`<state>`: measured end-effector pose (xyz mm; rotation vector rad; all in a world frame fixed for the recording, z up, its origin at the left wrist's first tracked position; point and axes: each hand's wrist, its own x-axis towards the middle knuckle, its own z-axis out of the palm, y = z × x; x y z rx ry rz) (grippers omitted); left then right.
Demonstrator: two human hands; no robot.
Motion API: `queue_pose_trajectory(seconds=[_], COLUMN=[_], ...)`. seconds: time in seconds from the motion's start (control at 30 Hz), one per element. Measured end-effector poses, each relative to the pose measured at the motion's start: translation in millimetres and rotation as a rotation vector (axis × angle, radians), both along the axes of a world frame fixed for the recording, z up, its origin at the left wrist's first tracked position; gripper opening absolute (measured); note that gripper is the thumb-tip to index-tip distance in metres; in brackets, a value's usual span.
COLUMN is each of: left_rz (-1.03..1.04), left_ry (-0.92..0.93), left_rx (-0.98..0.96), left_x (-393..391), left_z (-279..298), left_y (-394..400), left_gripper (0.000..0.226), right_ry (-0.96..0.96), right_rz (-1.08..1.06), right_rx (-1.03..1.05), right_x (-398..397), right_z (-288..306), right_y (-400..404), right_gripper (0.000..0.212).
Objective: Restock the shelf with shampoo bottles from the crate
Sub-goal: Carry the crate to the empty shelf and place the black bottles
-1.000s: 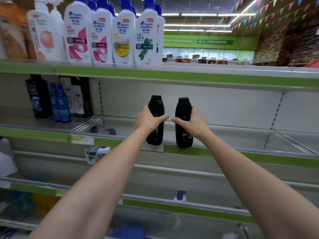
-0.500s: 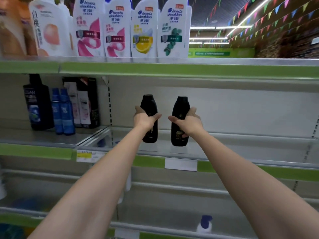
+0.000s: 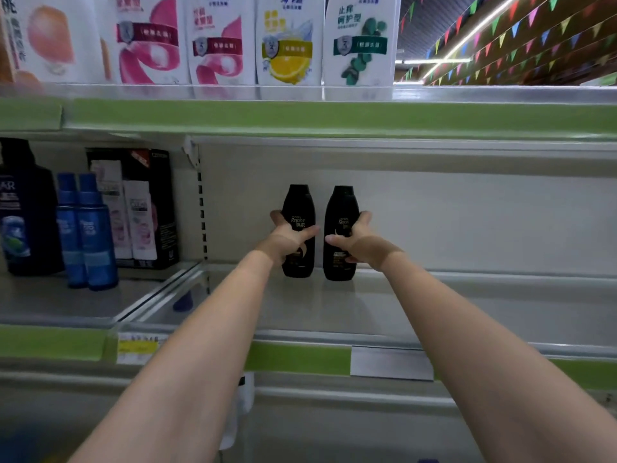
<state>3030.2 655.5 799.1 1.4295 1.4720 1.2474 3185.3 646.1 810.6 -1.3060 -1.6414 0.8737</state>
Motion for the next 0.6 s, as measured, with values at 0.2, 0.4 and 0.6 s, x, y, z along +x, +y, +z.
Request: queue_pose_trajectory(seconds=[0.2, 0.4, 0.6], left_rz=[0.007, -0.017, -0.015], left_ry=[-0.033, -0.063, -0.058], left_rx=[-0.057, -0.025, -0.035], left_x=[-6.2, -9.4, -8.8], left_z=[-5.2, -9.9, -14.8], left_y=[16.5, 22.2, 24.1], left_gripper=[0.082, 0.080, 0.075], right_ry=[-0.027, -0.041, -0.027], right_rz=[0.001, -0.030, -0.054], right_rx=[0.036, 0.050, 0.023], right_x=[-5.8, -10.4, -15.7], right_z=[-5.5, -7.2, -10.7], right_y=[19.8, 25.8, 27.1], right_gripper=[0.058, 0.055, 0.045])
